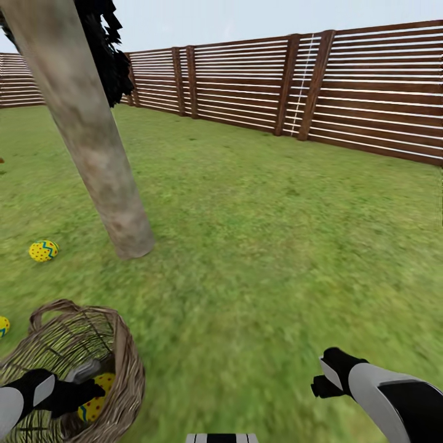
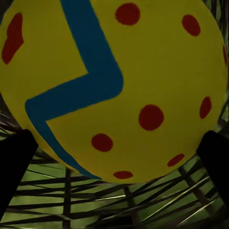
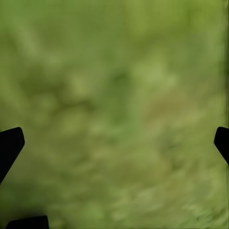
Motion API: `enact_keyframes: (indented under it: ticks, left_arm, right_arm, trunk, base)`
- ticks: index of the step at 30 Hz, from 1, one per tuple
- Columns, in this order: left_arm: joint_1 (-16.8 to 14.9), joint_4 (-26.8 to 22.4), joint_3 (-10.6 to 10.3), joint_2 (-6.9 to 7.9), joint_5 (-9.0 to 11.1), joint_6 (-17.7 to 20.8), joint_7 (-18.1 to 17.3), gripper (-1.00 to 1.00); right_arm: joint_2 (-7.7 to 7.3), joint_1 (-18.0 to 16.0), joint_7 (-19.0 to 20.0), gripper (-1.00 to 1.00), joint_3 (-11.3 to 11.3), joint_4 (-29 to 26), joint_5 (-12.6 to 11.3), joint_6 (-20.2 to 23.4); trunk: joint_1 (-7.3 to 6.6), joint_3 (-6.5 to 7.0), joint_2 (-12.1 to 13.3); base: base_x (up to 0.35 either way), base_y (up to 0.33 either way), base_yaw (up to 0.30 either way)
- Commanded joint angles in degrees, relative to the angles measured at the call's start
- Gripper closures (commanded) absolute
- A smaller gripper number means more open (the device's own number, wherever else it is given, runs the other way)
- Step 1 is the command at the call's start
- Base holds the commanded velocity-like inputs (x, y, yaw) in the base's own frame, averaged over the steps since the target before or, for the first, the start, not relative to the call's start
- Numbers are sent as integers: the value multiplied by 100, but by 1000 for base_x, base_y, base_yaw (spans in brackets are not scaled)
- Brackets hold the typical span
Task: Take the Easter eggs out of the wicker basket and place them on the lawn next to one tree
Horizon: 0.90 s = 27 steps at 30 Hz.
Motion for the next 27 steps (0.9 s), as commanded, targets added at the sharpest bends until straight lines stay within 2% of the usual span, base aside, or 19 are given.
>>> enact_keyframes:
  ticks: [1,5,12,27]
  left_arm:
    - [-6,10,46,4,-60,7,-19,100]
    - [-6,10,46,3,-60,7,-19,100]
    - [-6,10,46,3,-60,7,-19,100]
    - [-6,10,46,-4,-53,7,-19,100]
  right_arm:
    - [-6,-6,6,-100,17,9,20,12]
    - [-19,-6,6,-100,17,9,18,12]
    - [-21,-6,6,-100,17,9,21,12]
    - [-6,-6,6,-100,17,9,24,12]
  trunk:
    - [-3,18,0]
    - [-14,107,5]
    - [-32,262,14]
    - [-70,594,34]
  base:
    - [0,0,0]
    - [-15,32,0]
    - [-94,215,0]
    - [-2,6,0]
